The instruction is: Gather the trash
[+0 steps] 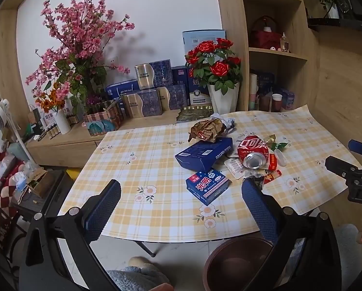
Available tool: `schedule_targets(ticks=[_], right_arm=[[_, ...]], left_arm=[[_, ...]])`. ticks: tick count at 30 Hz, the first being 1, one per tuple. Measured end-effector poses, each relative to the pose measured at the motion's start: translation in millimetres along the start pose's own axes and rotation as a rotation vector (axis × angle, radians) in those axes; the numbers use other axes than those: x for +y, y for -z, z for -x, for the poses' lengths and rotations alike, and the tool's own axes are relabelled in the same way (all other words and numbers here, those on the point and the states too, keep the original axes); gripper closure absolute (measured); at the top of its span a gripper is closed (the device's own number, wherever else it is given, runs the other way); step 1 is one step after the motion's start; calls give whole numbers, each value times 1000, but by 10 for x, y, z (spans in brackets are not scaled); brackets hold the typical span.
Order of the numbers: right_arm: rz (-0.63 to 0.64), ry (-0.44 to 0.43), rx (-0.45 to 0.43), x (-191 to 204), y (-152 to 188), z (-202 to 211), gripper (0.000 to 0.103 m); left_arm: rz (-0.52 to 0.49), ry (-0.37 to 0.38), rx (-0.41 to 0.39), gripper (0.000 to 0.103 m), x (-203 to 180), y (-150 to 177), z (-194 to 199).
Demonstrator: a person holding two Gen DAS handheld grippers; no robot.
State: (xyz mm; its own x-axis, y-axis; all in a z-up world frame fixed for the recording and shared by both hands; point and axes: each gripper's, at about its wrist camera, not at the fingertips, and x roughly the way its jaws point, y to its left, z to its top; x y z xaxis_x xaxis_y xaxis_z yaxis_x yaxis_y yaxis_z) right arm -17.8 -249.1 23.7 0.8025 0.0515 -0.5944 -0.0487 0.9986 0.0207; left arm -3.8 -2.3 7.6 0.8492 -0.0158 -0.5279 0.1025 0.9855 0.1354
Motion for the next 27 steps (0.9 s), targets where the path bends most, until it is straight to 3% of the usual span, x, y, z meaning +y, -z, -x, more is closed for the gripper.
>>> schedule_targets(ticks=[27], right_arm=[[-9,-2,1,-30,27,48,6]], left_arm=[[-3,10,10,5,-58,-18,-6]])
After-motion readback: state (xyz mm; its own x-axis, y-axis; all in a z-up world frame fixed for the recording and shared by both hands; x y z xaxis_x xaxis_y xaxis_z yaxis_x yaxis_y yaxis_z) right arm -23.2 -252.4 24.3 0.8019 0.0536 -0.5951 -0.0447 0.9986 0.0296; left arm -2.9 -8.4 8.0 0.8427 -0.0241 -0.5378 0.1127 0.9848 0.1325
